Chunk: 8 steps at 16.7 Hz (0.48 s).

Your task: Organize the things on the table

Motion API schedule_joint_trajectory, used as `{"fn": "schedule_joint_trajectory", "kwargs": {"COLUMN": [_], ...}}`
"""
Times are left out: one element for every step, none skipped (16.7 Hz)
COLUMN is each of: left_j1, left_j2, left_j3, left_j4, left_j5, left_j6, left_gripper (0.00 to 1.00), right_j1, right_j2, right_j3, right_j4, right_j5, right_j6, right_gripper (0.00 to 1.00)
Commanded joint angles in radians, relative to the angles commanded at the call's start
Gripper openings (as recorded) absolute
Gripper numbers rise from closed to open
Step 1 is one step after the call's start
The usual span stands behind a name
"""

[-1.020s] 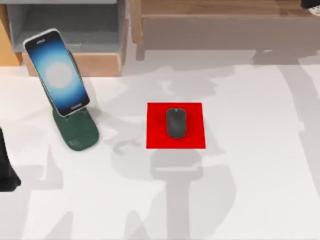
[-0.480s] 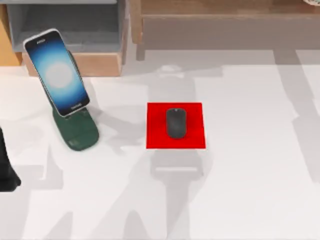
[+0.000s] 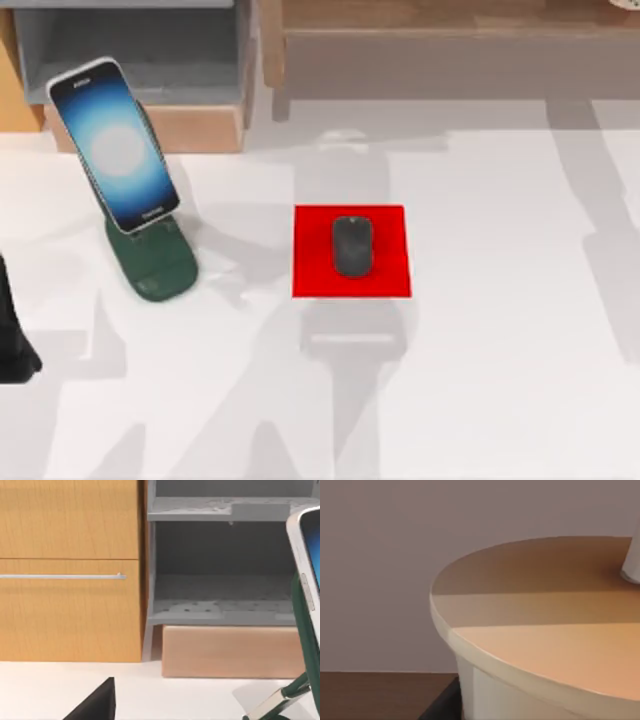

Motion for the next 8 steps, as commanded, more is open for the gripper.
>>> {"fn": "schedule_joint_trajectory", "kwargs": {"left_j1": [0.0,0.0,0.0,0.0,0.0,0.0,0.0,0.0], "left_j2": [0.0,0.0,0.0,0.0,0.0,0.0,0.0,0.0], "left_j3": [0.0,0.0,0.0,0.0,0.0,0.0,0.0,0.0], "left_j4": [0.0,0.0,0.0,0.0,0.0,0.0,0.0,0.0], "left_j5": [0.0,0.0,0.0,0.0,0.0,0.0,0.0,0.0], "left_j6": [0.0,0.0,0.0,0.0,0.0,0.0,0.0,0.0], "left_gripper": [1.0,1.0,1.0,1.0,1.0,1.0,1.0,1.0], "right_j1": [0.0,0.0,0.0,0.0,0.0,0.0,0.0,0.0], "right_j2": [0.0,0.0,0.0,0.0,0.0,0.0,0.0,0.0], "right_j3": [0.0,0.0,0.0,0.0,0.0,0.0,0.0,0.0], "right_j4": [0.0,0.0,0.0,0.0,0.0,0.0,0.0,0.0], "right_j5": [0.0,0.0,0.0,0.0,0.0,0.0,0.0,0.0], "right_j6": [0.0,0.0,0.0,0.0,0.0,0.0,0.0,0.0], "right_gripper": [0.15,0.23,0.3,0.38,0.45,0.53,0.6,0.68]}}
